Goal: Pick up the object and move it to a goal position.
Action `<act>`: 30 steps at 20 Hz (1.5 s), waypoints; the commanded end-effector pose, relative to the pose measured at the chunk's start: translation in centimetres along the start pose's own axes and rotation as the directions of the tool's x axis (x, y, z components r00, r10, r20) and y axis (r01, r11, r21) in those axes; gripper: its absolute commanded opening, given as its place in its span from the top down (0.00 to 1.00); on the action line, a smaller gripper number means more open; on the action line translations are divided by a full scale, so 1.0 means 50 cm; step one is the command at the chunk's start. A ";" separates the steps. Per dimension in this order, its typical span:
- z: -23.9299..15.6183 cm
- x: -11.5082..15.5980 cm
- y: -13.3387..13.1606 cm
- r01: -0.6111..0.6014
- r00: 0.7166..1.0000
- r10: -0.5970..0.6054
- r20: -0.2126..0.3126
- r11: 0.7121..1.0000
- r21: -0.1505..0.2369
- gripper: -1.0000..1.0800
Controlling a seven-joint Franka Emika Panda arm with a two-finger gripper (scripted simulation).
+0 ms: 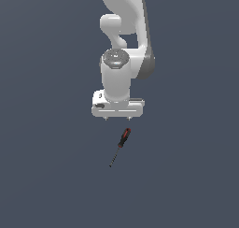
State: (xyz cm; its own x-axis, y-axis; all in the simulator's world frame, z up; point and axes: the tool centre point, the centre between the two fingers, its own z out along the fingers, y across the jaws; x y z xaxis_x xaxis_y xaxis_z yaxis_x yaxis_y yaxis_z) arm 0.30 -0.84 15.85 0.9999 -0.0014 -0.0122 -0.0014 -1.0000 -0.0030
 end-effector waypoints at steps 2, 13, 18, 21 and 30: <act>0.000 0.000 0.000 0.001 1.000 -0.001 0.000 1.000 -0.001 0.04; 0.004 -0.009 -0.022 0.066 0.998 -0.066 0.009 0.997 -0.027 0.04; 0.011 0.000 -0.022 0.042 0.999 -0.042 0.008 0.999 -0.025 0.04; 0.021 0.010 -0.022 0.010 1.000 -0.010 0.006 1.000 -0.022 0.04; 0.080 0.066 -0.025 -0.163 0.987 0.163 -0.002 0.987 -0.011 0.04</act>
State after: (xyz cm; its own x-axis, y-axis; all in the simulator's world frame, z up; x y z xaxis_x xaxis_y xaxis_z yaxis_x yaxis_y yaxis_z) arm 3.03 0.37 12.49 0.9916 -0.1288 -0.0113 -0.1286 -0.9916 0.0113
